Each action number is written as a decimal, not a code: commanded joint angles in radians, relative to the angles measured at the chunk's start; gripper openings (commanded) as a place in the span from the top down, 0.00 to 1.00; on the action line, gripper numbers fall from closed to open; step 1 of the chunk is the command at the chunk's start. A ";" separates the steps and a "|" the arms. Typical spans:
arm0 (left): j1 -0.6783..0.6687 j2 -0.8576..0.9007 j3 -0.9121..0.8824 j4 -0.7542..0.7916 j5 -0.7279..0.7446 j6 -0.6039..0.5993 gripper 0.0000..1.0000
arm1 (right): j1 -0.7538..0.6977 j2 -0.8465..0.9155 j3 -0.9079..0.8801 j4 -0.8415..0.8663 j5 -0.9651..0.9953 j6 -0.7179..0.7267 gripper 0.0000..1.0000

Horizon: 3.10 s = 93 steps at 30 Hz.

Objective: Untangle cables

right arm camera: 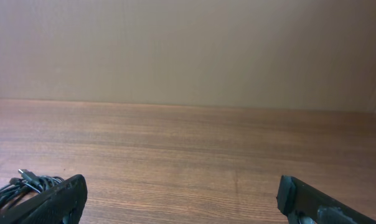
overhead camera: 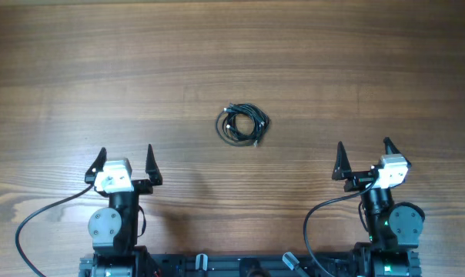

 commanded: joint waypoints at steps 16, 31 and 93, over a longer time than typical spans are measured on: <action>-0.005 -0.006 -0.006 0.003 -0.005 -0.010 0.00 | 0.005 -0.013 -0.001 0.032 -0.151 0.274 0.00; -0.005 -0.006 -0.006 0.003 -0.005 -0.010 0.00 | 0.005 0.059 0.442 0.105 -0.362 0.570 0.00; -0.454 1.818 1.168 -0.569 0.260 -0.826 0.36 | 0.392 1.353 1.392 -1.223 -0.393 0.380 0.00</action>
